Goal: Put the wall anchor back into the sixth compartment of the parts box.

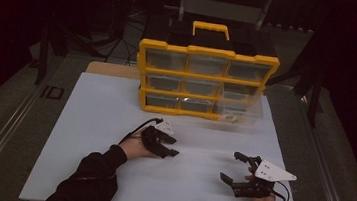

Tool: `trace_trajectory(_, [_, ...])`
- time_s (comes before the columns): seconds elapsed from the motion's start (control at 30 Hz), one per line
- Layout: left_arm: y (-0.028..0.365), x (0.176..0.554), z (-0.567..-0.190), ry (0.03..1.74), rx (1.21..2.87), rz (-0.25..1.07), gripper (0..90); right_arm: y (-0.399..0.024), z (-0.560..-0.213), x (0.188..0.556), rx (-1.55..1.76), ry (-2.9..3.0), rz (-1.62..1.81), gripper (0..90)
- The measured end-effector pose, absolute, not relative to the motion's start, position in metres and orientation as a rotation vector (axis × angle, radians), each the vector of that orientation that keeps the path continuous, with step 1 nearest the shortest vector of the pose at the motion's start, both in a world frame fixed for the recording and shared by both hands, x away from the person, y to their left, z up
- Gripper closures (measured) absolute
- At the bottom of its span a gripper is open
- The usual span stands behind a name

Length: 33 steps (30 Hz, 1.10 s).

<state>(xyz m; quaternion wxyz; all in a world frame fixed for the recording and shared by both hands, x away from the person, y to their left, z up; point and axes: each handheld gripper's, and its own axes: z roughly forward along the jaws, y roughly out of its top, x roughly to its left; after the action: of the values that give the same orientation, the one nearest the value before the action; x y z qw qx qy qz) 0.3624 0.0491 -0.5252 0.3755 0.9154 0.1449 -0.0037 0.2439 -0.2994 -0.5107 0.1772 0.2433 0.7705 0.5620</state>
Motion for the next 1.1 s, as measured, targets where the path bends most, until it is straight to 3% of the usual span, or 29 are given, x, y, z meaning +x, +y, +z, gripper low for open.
trace_trajectory(0.07, [0.049,0.363,-0.5264,0.367,2.353,0.0,57.5,-0.2992,-0.5109,0.244,0.691,2.182,1.591,12.7])
trace_trajectory(0.47, [0.0458,0.3615,-0.5341,0.367,2.395,0.045,71.0,-0.3,-0.5103,0.2435,0.692,2.171,1.586,12.7])
trace_trajectory(1.1, [0.0398,0.3565,-0.5317,0.314,2.448,0.047,82.1,-0.2983,-0.5101,0.2434,0.683,2.178,1.585,12.7])
